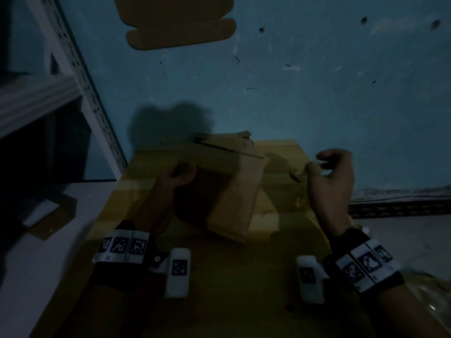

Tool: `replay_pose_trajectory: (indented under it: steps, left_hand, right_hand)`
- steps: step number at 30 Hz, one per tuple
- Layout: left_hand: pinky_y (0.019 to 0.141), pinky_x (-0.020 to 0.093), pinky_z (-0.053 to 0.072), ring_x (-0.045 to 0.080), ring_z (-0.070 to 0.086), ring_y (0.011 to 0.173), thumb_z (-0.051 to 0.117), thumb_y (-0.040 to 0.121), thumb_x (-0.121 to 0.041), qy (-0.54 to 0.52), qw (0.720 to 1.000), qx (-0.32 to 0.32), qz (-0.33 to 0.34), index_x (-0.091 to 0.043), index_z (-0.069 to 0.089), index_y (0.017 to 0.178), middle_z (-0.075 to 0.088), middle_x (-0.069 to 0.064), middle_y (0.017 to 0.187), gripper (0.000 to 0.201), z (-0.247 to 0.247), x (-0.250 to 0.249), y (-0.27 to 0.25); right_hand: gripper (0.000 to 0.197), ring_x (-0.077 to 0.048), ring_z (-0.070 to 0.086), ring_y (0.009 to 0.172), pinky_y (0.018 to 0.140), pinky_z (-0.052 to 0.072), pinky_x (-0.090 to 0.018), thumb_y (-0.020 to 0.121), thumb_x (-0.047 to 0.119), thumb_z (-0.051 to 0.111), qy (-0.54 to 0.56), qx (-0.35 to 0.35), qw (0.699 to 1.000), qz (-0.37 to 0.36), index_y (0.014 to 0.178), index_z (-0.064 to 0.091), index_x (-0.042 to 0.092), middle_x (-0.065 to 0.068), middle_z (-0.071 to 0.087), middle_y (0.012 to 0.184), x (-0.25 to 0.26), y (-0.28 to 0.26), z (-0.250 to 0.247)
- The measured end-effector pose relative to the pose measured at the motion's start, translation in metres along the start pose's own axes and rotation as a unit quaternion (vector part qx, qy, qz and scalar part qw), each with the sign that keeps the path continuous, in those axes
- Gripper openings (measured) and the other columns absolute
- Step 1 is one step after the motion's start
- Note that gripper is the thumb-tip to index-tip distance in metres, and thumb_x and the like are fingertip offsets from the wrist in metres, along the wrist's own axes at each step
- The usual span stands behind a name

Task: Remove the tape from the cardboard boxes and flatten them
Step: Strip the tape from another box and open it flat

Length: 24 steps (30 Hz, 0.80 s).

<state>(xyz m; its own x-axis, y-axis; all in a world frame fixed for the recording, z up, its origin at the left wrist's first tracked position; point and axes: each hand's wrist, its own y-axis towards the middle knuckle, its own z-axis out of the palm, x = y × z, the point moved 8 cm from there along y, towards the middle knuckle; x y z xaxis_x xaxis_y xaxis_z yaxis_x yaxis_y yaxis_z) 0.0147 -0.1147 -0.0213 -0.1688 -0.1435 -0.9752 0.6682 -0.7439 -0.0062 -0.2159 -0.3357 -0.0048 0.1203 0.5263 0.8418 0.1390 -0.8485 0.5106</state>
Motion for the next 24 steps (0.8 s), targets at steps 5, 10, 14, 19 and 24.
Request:
replay_pose_trajectory:
  steps: [5,10,14,19,24]
  left_hand:
    - [0.081,0.027,0.057,0.021,0.067,0.113,0.087,0.061,-0.052,0.065,0.992,0.024,0.110,-0.014,0.051,0.140,0.068,0.002,0.125,0.095,0.001,-0.009,0.003]
    - [0.087,0.024,0.055,0.014,0.061,0.121,0.079,0.070,-0.031,0.080,0.979,0.065,0.176,-0.018,0.043,0.146,0.065,-0.008,0.130,0.085,0.011,-0.019,-0.003]
    - [0.093,0.027,0.053,0.012,0.056,0.127,0.080,0.074,-0.019,0.104,0.972,0.097,0.186,-0.020,0.037,0.148,0.059,-0.007,0.139,0.086,0.017,-0.018,-0.002]
    - [0.098,0.030,0.051,0.020,0.052,0.133,0.080,0.076,-0.045,0.031,0.980,0.115,0.161,-0.019,0.042,0.147,0.053,0.004,0.145,0.085,0.019,-0.018,-0.002]
    - [0.088,0.025,0.053,0.018,0.061,0.122,0.045,0.098,-0.024,-0.057,0.987,0.072,0.128,-0.023,0.057,0.131,0.064,0.000,0.133,0.035,0.020,-0.011,0.003]
  right_hand:
    - [0.013,-0.006,0.060,0.096,0.085,0.050,-0.029,0.098,0.018,0.062,0.099,0.106,0.989,0.032,0.109,0.057,0.014,0.004,0.062,0.104,0.011,-0.014,0.031]
    - [0.011,-0.018,0.068,0.096,0.075,0.057,-0.031,0.103,0.022,0.058,0.107,0.207,0.970,0.070,0.108,0.064,0.015,-0.001,0.069,0.105,0.007,-0.023,0.054]
    - [0.017,-0.023,0.073,0.095,0.066,0.059,-0.024,0.099,0.027,0.064,0.139,0.290,0.935,0.151,0.107,0.070,0.013,-0.008,0.073,0.108,0.003,-0.036,0.068]
    - [0.032,-0.033,0.074,0.098,0.084,0.061,-0.049,0.089,0.034,0.076,0.173,0.301,0.922,0.170,0.110,0.071,0.010,-0.010,0.077,0.106,0.001,-0.035,0.066]
    - [0.042,-0.024,0.076,0.094,0.073,0.062,-0.036,0.080,0.024,0.085,0.189,0.301,0.919,0.170,0.116,0.071,0.008,-0.007,0.078,0.106,0.003,-0.036,0.066]
